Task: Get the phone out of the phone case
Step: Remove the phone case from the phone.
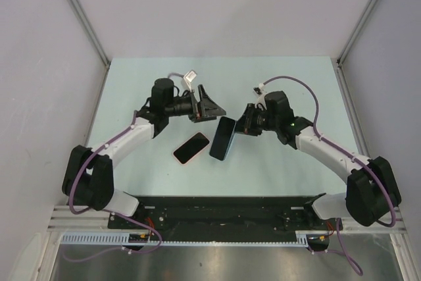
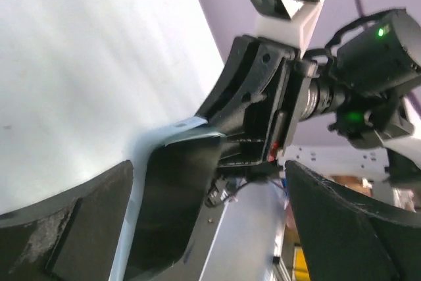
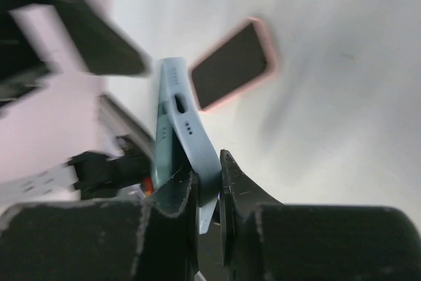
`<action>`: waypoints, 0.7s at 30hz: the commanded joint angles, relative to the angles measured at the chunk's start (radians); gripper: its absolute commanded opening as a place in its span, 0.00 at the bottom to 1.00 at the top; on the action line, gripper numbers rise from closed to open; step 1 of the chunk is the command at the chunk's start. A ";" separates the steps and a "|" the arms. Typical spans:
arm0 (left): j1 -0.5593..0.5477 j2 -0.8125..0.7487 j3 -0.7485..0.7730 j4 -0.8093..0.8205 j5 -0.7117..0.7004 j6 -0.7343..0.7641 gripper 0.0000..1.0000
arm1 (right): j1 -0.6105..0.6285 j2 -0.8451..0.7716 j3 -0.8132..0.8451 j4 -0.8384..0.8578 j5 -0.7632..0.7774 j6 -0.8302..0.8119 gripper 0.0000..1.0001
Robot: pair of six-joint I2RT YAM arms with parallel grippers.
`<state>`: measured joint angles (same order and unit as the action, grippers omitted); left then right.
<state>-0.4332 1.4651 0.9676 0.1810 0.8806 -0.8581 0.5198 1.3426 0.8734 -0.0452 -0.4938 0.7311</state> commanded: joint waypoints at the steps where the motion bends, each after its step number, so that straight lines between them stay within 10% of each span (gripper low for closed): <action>1: 0.034 -0.103 0.068 -0.109 -0.179 0.132 1.00 | 0.002 0.036 0.064 -0.537 0.332 -0.174 0.00; 10: 0.036 -0.098 0.046 -0.153 -0.212 0.145 1.00 | -0.035 0.026 0.099 -0.542 0.302 -0.186 0.00; 21: 0.034 -0.155 0.066 -0.242 -0.253 0.165 1.00 | 0.066 0.218 0.343 -0.763 0.609 -0.285 0.00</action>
<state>-0.3965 1.3659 0.9955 -0.0635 0.6357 -0.7143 0.5259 1.4670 1.1183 -0.7494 -0.0017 0.4908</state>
